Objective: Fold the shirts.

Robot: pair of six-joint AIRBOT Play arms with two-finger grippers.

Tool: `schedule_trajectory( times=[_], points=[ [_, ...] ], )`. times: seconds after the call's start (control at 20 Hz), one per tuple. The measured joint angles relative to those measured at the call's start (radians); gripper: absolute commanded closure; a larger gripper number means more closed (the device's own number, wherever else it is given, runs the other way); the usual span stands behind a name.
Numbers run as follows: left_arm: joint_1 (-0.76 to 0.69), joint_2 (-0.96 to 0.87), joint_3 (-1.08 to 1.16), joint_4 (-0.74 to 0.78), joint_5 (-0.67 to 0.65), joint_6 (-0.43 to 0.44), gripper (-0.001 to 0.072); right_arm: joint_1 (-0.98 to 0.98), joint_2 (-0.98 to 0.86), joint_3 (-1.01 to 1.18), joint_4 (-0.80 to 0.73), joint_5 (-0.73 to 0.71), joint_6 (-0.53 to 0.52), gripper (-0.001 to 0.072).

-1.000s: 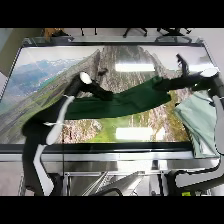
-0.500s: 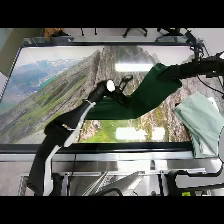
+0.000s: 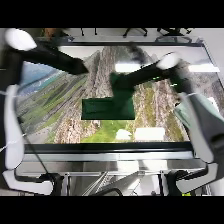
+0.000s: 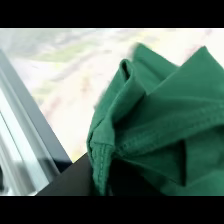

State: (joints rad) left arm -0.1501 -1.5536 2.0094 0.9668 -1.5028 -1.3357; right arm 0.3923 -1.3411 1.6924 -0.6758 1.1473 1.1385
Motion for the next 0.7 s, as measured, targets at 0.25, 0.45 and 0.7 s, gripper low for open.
schedule_trajectory(
  times=[0.25, 0.45, 0.7],
  points=[
    [0.109, 0.171, 0.0, -0.002, -0.035, -0.008, 0.0695, 0.314, -0.179, 0.0, -0.007, -0.376, -0.056, 0.0136],
    [0.13, 0.256, 0.0, -0.002, -0.043, -0.008, 0.0695, 0.277, -0.126, 0.001, -0.08, -0.373, -0.045, 0.0135],
    [0.137, 0.296, 0.0, 0.0, -0.053, -0.008, 0.0695, 0.022, -0.005, 0.0, -0.203, -0.165, 0.086, 0.0083]
  ],
)
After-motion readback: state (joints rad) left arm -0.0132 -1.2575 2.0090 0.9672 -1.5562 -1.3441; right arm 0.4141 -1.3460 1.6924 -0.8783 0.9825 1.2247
